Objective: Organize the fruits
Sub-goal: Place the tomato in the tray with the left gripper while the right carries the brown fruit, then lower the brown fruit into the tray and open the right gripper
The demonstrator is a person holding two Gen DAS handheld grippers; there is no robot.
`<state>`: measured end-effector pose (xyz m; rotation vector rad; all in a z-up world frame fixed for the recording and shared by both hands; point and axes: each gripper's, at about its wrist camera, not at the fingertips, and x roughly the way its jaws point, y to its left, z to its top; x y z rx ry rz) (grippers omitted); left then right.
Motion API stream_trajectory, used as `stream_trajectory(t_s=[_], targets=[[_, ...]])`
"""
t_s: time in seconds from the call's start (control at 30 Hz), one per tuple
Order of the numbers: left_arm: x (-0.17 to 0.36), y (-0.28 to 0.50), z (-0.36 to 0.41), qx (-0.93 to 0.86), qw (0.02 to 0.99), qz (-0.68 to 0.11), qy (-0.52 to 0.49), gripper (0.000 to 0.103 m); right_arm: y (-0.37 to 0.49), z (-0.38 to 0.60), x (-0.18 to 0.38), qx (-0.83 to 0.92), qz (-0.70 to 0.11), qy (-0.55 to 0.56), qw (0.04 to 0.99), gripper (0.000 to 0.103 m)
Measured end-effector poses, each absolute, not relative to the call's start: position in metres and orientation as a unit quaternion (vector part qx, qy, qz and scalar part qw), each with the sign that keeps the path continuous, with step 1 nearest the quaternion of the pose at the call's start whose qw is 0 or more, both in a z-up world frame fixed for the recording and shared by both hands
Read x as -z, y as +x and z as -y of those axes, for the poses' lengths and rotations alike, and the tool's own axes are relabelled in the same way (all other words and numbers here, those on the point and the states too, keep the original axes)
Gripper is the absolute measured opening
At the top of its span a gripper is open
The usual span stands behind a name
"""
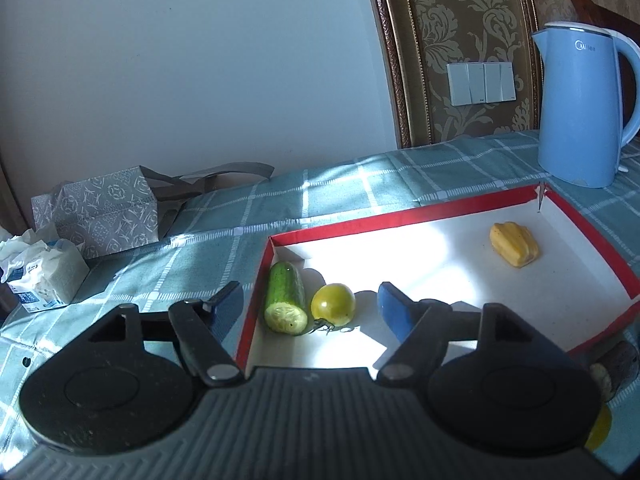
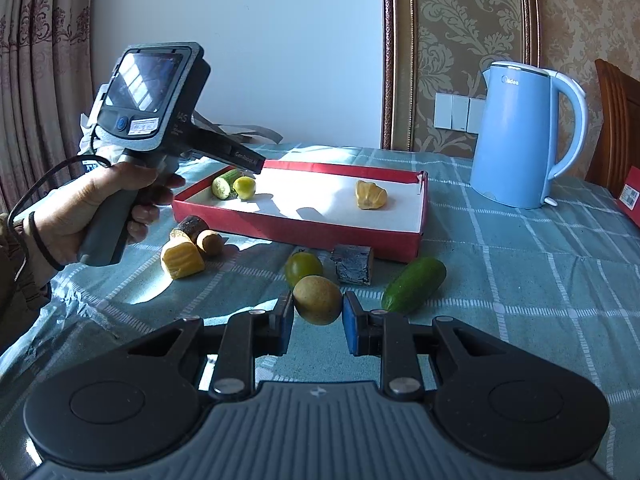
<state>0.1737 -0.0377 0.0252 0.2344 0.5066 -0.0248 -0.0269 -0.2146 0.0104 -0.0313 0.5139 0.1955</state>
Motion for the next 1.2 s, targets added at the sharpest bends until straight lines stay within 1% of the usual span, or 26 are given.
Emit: stream_trajectory(t_s=[0.03,0.13,0.23,0.37,0.6,0.8,0.97,1.07,1.13,1.17,1.2], targets=[[-0.026,0.163,0.029,0.000,0.962,-0.249,0.110,0.081,-0.025,0.214,-0.013,-0.098,-0.252,-0.017,0.963,0.025],[-0.024,0.137,0.009,-0.021,0.968,-0.231,0.092,0.089,-0.015,0.211,-0.018,-0.104,-0.250,-0.022,0.962,0.025],[-0.021,0.123,-0.004,-0.044,0.973,-0.210,0.085,0.089,-0.001,0.210,-0.024,-0.103,-0.246,-0.028,0.963,0.025],[-0.024,0.118,-0.019,-0.028,0.977,-0.204,0.051,0.088,0.034,0.211,-0.038,-0.107,-0.238,-0.015,0.965,0.025],[-0.028,0.114,-0.027,-0.053,0.980,-0.185,0.048,0.088,0.129,0.195,-0.049,-0.108,-0.258,-0.006,0.960,0.025],[-0.028,0.116,-0.032,-0.050,0.980,-0.188,0.036,0.089,0.219,0.177,-0.024,-0.089,-0.327,-0.001,0.941,0.025],[-0.029,0.119,-0.041,-0.056,0.979,-0.195,0.018,0.090,0.253,0.167,0.000,-0.068,-0.362,-0.011,0.930,0.025],[-0.028,0.121,-0.045,-0.057,0.978,-0.201,0.008,0.090,0.256,0.164,0.004,-0.060,-0.362,-0.017,0.930,0.026],[-0.027,0.122,-0.046,-0.059,0.977,-0.203,0.007,0.090,0.254,0.167,0.002,-0.058,-0.363,-0.003,0.930,0.032],[-0.027,0.122,-0.046,-0.060,0.977,-0.203,0.007,0.091,0.252,0.170,-0.001,-0.061,-0.363,0.010,0.930,0.049],[-0.027,0.122,-0.046,-0.062,0.977,-0.202,0.007,0.092,0.248,0.174,-0.005,-0.064,-0.361,0.022,0.930,0.073]])
